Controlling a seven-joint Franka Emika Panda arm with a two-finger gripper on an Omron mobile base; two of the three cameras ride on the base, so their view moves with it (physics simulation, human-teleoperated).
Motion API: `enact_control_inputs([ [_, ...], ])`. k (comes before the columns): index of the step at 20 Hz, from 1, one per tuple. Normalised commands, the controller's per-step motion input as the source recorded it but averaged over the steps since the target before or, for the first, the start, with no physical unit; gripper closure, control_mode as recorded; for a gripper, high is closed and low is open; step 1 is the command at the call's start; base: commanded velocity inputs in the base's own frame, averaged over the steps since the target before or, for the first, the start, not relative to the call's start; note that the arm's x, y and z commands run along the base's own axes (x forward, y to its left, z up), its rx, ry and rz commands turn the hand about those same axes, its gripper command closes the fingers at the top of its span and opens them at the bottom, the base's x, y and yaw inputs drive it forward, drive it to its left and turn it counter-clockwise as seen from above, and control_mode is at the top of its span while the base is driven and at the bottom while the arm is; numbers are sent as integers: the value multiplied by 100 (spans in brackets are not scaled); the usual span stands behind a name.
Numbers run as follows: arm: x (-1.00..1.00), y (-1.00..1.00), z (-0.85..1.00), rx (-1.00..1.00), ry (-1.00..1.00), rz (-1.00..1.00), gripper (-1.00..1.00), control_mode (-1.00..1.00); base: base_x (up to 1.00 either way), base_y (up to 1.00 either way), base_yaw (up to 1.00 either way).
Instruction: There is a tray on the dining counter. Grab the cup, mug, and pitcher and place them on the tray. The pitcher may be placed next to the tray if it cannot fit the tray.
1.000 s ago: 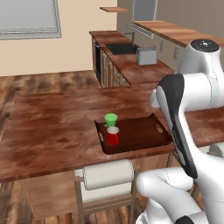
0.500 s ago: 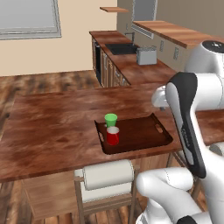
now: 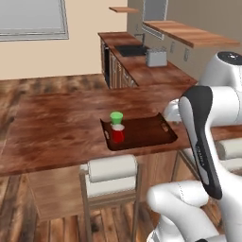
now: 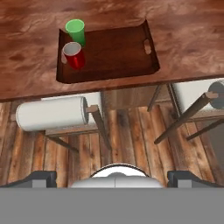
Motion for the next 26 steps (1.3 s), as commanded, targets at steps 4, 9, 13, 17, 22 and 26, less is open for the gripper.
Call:
enact_control_inputs([
  [4, 0, 0, 0, 0, 0, 0, -100, 100, -100, 47, 4],
  [9, 0, 0, 0, 0, 0, 0, -100, 100, -88, 100, 7],
  [13, 0, 0, 0, 0, 0, 0, -100, 100, -47, 100, 11],
  [17, 0, 0, 0, 0, 0, 0, -100, 100, -8, 100, 8],
  [22, 0, 0, 0, 0, 0, 0, -100, 100, 0, 100, 5],
  [26, 0, 0, 0, 0, 0, 0, -100, 100, 11, 100, 2],
])
